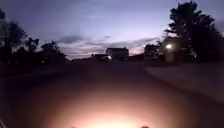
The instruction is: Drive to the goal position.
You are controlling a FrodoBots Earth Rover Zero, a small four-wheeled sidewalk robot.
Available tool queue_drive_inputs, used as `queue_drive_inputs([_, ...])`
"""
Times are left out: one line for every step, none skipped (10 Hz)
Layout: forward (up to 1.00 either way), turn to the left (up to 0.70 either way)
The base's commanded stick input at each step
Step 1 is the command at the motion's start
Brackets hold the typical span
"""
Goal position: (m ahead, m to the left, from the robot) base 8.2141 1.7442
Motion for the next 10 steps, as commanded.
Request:
queue_drive_inputs([0.70,0.00])
queue_drive_inputs([0.70,0.00])
queue_drive_inputs([0.70,0.00])
queue_drive_inputs([0.70,0.00])
queue_drive_inputs([0.70,0.00])
queue_drive_inputs([0.70,0.00])
queue_drive_inputs([0.70,0.00])
queue_drive_inputs([0.70,0.00])
queue_drive_inputs([0.70,0.00])
queue_drive_inputs([0.70,0.00])
